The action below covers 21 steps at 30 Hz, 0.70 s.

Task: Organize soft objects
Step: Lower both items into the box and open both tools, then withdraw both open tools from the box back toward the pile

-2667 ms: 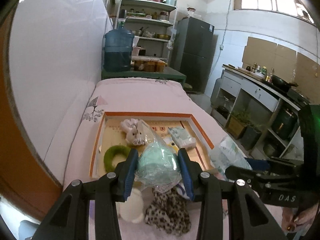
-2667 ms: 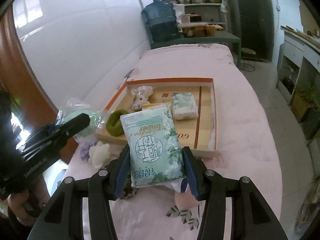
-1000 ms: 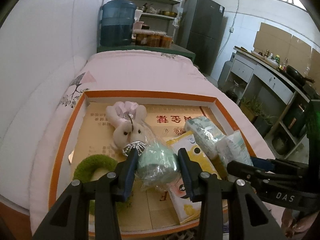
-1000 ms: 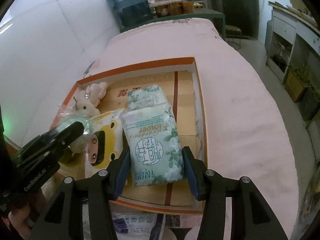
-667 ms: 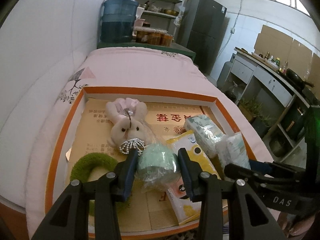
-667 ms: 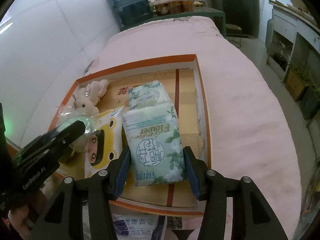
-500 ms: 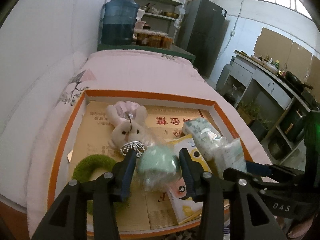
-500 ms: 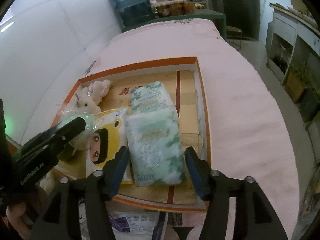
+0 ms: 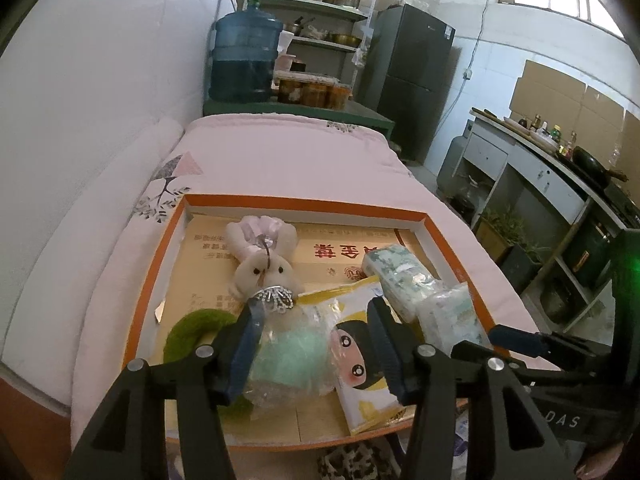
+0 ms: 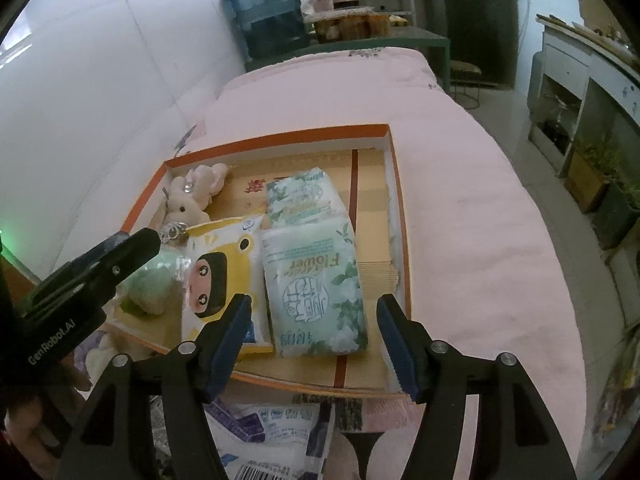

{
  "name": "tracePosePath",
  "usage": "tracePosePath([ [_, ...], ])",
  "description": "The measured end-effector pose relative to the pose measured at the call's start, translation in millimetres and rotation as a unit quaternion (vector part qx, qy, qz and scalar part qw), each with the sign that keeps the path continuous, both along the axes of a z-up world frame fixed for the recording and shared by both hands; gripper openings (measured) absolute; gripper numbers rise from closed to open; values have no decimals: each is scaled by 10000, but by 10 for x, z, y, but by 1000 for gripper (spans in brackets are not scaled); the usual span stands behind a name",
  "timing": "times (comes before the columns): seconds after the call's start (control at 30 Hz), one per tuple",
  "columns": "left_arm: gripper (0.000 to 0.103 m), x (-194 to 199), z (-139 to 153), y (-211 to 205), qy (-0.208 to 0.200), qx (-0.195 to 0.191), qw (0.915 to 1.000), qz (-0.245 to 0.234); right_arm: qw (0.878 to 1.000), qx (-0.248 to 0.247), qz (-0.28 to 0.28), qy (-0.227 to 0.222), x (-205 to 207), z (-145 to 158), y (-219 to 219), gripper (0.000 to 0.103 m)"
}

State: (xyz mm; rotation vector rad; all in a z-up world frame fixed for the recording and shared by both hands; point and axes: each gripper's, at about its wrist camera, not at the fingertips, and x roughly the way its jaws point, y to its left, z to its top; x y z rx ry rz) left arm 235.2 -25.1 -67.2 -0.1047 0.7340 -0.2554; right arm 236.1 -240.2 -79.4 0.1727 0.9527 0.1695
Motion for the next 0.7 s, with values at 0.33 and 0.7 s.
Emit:
tracePosePath([
  [0.33, 53, -168, 125, 41, -89, 73, 9999, 70, 9999, 38, -5, -109, -162, 129, -7, 67],
  [0.7, 53, -369, 265, 76, -181, 141, 9996, 156, 9997, 55, -4, -254, -338, 276, 13, 67],
])
